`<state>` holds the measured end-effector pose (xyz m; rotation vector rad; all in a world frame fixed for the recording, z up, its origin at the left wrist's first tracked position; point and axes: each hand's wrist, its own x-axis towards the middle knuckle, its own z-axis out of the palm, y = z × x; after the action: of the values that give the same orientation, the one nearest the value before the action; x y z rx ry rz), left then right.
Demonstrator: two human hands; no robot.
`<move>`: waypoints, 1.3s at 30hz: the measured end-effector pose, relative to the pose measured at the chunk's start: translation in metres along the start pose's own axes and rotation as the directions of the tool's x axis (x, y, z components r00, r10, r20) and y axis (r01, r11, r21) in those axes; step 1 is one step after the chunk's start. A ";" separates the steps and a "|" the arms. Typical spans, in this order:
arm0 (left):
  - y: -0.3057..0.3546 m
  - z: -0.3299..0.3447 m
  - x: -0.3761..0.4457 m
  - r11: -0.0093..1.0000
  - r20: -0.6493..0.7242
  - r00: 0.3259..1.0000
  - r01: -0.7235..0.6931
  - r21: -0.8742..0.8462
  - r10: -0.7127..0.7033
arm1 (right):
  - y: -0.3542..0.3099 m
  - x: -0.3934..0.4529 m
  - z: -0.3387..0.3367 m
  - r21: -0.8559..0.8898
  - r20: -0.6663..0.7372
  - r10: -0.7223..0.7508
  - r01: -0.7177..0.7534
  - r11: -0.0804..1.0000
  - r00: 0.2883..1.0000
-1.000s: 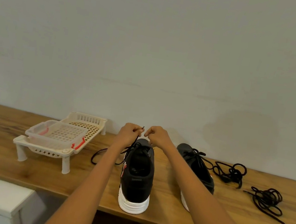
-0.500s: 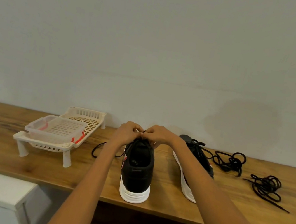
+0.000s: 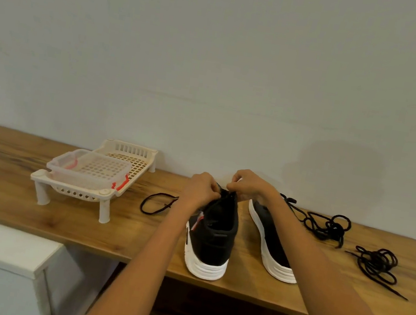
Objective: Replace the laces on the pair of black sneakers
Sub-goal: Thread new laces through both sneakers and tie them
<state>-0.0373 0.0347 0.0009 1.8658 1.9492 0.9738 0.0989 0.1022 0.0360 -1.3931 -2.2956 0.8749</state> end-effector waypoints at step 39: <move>0.005 0.037 -0.006 0.922 -0.114 0.953 0.234 -0.307 -0.280 | 0.025 -0.022 0.006 0.507 -0.007 0.072 -0.058 0.860 0.997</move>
<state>-0.0096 0.0391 -0.0247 1.3696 1.9480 1.2721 0.1231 0.0893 0.0166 -1.2308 -1.8100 1.3534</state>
